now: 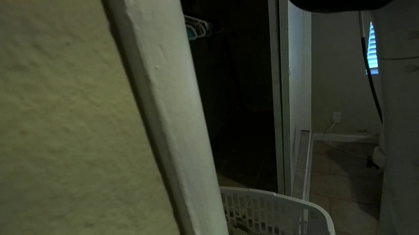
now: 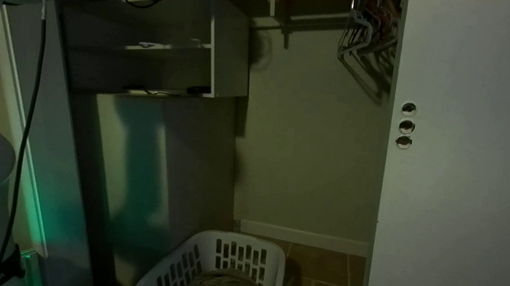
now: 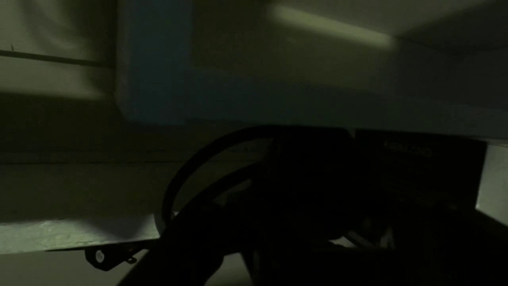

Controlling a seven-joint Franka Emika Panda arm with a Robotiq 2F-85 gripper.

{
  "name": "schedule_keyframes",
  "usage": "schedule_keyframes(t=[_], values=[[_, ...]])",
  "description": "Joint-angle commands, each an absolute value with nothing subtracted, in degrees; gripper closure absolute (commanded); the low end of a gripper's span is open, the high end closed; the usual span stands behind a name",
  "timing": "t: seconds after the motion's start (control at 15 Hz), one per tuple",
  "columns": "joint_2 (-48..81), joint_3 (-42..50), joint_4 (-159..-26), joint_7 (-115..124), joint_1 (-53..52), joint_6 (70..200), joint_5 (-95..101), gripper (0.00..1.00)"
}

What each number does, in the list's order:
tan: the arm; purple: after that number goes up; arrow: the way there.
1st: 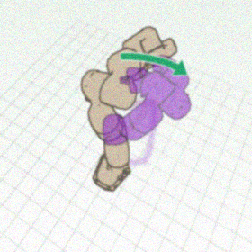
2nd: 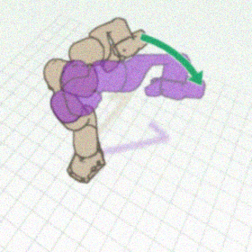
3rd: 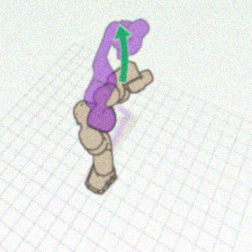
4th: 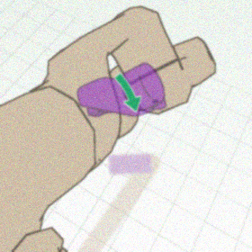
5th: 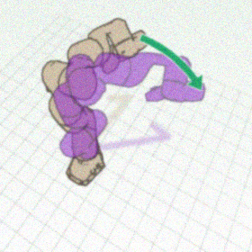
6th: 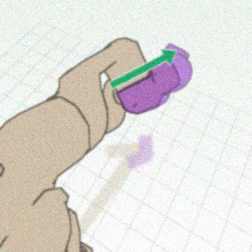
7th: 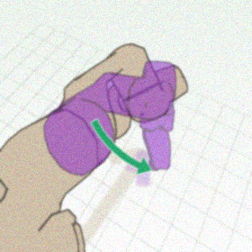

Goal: Put the round black object on the first shelf

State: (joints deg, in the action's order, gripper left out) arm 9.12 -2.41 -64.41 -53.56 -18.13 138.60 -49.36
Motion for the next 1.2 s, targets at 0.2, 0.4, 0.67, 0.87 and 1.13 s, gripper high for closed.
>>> schedule_keyframes(t=[0.2,0.4,0.67,0.87,1.13], values=[[9.3,-1.9,-62.5,-50.9,-18.2,137.2,-47.5,0.80],[7.9,-1.6,-63.8,-50.0,-18.1,137.0,-46.6,0.80],[5.0,-1.6,-66.0,-50.8,-17.8,137.3,-47.9,0.80],[2.2,-1.5,-68.5,-52.2,-17.3,136.9,-49.2,0.80],[-3.6,-1.0,-75.0,-54.0,-16.5,134.2,-50.3,0.80]])
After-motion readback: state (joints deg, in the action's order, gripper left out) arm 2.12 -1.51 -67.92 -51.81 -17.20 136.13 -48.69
